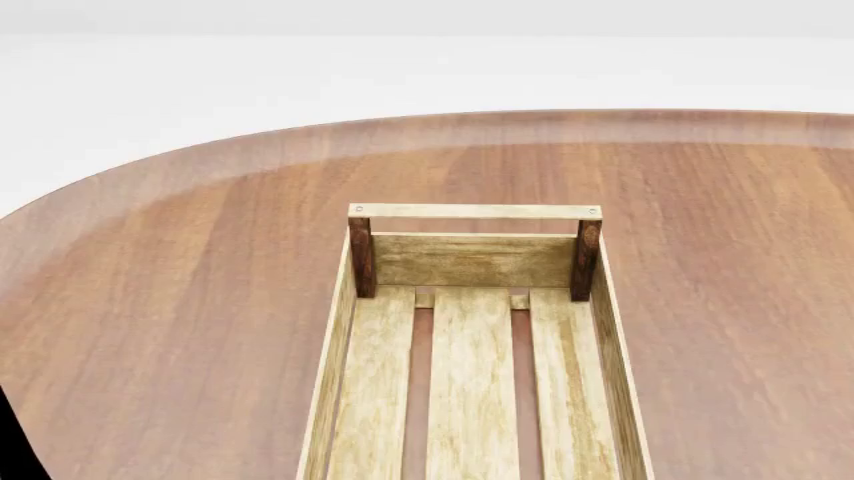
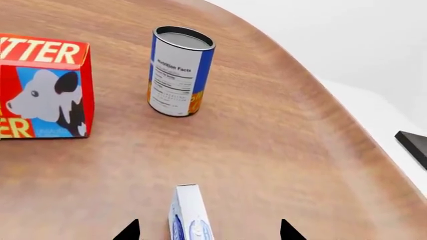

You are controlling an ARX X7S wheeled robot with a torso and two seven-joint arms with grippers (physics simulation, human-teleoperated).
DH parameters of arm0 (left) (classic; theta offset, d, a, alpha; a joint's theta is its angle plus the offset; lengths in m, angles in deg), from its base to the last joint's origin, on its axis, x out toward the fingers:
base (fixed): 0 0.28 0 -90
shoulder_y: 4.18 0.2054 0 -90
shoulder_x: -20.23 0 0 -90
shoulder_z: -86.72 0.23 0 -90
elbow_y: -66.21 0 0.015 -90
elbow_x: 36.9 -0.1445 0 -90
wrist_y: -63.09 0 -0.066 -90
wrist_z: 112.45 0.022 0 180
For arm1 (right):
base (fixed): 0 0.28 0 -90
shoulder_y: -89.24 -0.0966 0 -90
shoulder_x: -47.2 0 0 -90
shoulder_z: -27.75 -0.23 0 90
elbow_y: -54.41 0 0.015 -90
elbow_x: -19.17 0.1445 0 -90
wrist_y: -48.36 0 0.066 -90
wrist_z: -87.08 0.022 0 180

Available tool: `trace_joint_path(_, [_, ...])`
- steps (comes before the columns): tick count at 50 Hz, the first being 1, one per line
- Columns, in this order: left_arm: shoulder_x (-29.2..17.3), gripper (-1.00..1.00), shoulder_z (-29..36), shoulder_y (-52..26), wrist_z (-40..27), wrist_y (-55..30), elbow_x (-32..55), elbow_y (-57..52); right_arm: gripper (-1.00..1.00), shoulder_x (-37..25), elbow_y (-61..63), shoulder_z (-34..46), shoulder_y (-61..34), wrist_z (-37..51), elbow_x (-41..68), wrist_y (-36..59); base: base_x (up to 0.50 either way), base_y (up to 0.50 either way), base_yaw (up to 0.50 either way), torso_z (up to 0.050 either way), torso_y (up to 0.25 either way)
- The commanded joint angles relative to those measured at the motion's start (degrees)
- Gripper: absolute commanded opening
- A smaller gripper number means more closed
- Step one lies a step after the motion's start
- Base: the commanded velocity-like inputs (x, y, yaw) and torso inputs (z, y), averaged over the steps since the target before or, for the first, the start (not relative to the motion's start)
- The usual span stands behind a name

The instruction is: Pick up the cream cheese and put it in the tray.

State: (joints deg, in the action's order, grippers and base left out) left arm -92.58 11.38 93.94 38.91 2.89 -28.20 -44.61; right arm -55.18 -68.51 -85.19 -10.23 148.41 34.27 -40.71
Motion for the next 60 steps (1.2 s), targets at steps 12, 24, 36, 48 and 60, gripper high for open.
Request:
trace_joint_path(12, [-0.1, 1.0, 0.4, -0.4, -0.1, 0.1, -0.1, 0.6, 1.0, -1.0, -9.4, -0.3, -3.3, -1.4, 0.1, -3.4, 0.0, 0.0, 0.0, 0.0, 0.0])
trace_joint_path(24, [-0.1, 1.0, 0.4, -0.6, -0.3, 0.2, 0.0, 1.1, 1.0, -1.6, -15.6, -0.4, -5.6, -2.9, 0.3, -6.1, 0.0, 0.0, 0.0, 0.0, 0.0])
trace_joint_path(36, [-0.2, 1.0, 0.5, -0.5, -0.5, 0.2, -0.2, 0.9, 1.0, -2.2, -22.6, -0.5, -8.1, -4.1, 0.0, -9.4, 0.0, 0.0, 0.0, 0.0, 0.0])
trace_joint_path(48, [-0.3, 1.0, 0.5, -0.5, -0.7, 0.1, -0.2, 0.8, 1.0, -2.9, -28.1, -0.6, -10.1, -4.8, -0.3, -12.2, 0.0, 0.0, 0.0, 0.0, 0.0])
trace_joint_path(60, [-0.4, 1.0, 0.6, -0.5, -0.8, 0.3, -0.3, 1.0, -1.0, -2.3, -25.8, -1.1, -9.1, -7.4, 1.2, -12.4, 0.0, 0.0, 0.0, 0.0, 0.0])
